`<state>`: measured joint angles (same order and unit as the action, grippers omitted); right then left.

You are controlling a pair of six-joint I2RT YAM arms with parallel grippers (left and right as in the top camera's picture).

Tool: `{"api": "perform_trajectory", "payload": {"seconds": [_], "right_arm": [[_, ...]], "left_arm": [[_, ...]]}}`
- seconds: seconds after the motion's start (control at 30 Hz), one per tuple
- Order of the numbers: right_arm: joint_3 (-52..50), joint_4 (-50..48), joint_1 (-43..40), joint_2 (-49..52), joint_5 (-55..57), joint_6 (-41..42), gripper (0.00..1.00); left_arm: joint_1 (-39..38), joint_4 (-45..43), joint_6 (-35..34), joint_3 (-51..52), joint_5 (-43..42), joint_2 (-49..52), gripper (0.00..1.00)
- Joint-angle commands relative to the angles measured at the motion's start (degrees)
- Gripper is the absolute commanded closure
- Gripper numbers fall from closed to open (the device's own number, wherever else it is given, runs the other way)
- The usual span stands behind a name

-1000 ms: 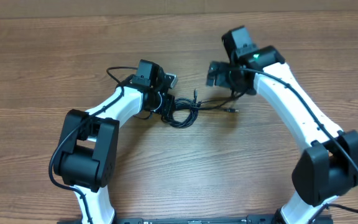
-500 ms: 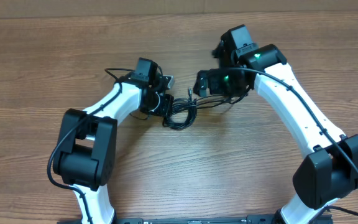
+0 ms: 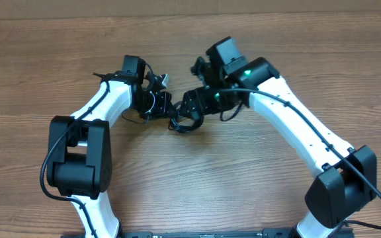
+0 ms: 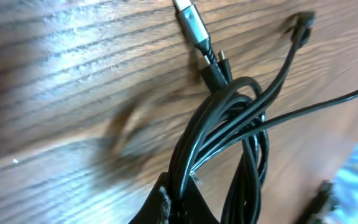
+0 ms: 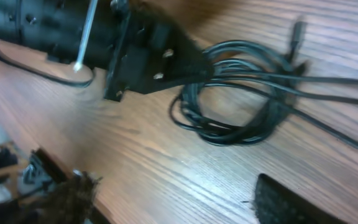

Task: Untangle cables

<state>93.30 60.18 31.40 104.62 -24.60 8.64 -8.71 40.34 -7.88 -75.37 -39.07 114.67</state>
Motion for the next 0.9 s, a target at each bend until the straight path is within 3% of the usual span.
{"api": "perform_trajectory", "payload": {"seconds": [0.0,0.23,0.4,0.53,0.6,0.73,0.87], "right_arm": [[-0.3,-0.8,1.8,-0.9,0.0,1.7,0.25],[-0.3,-1.2,7.9,-0.9,4.5,-6.0,0.24],[-0.3,-2.6,11.8,-0.9,11.9,-5.5,0.27],[-1.5,-6.0,12.8,-0.8,12.2,4.2,0.38],[-3.3,-8.0,12.8,-0.8,12.2,7.5,0.38],[-8.0,-12.3,12.8,-0.8,15.6,7.6,0.37],[-12.6,-18.3,12.8,-0.8,15.8,0.6,0.33]], "left_arm": [[1.0,0.0,-5.5,-1.5,-4.9,1.0,0.96],[1.3,0.0,-8.0,-1.5,-7.4,0.9,0.96],[1.4,0.0,-8.1,-1.5,-9.6,0.9,0.96],[1.4,0.1,-9.9,-1.5,-10.5,1.0,0.96],[1.5,0.1,-10.4,-1.5,-10.5,1.0,0.96],[1.7,0.4,-10.7,-1.5,-10.5,1.0,0.96],[1.7,0.4,-10.8,-1.5,-10.5,1.0,0.96]]}}
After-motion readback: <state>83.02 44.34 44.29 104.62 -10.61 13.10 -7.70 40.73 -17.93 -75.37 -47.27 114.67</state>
